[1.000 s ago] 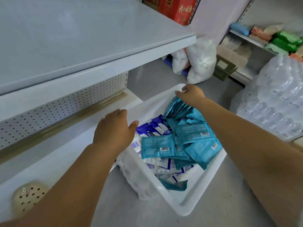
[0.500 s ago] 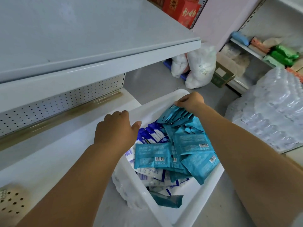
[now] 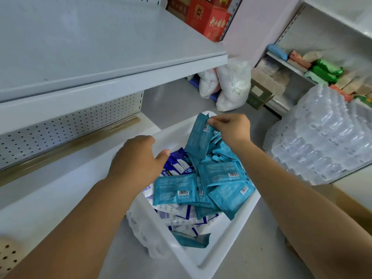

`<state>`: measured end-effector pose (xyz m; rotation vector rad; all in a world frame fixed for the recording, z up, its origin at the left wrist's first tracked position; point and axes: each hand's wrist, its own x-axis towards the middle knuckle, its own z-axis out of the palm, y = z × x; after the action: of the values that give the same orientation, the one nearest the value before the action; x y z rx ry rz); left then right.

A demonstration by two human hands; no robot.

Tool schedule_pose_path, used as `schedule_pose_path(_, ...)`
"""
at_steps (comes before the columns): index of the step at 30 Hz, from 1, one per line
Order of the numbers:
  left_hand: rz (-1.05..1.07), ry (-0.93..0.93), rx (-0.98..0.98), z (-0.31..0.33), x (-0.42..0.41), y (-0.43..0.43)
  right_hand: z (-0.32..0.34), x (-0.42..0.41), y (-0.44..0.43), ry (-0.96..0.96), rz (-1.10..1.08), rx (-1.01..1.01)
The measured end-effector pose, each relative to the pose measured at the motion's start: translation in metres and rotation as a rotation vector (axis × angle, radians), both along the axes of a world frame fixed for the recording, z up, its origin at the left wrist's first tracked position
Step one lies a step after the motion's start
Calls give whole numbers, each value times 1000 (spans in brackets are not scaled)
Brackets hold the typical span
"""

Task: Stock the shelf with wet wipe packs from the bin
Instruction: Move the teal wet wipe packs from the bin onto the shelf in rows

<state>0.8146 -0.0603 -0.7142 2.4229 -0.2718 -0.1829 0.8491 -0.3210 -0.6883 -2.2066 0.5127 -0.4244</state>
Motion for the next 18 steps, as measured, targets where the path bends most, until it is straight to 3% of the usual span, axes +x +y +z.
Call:
schedule_pose_path(4,-8,172,-374,12,-10,-2,15,-39,32,-77,137,127)
schedule_pose_path(10,16,471,-764,24,-14,19,32,-75,80,-126,320,536)
schedule_pose_path(13,-50,533,-864,36,-21,32,42,-78,97,-147,364,568)
schedule_pose_path(18,57,421,-915,66,-32,59,69,-82,128,-217,328,436)
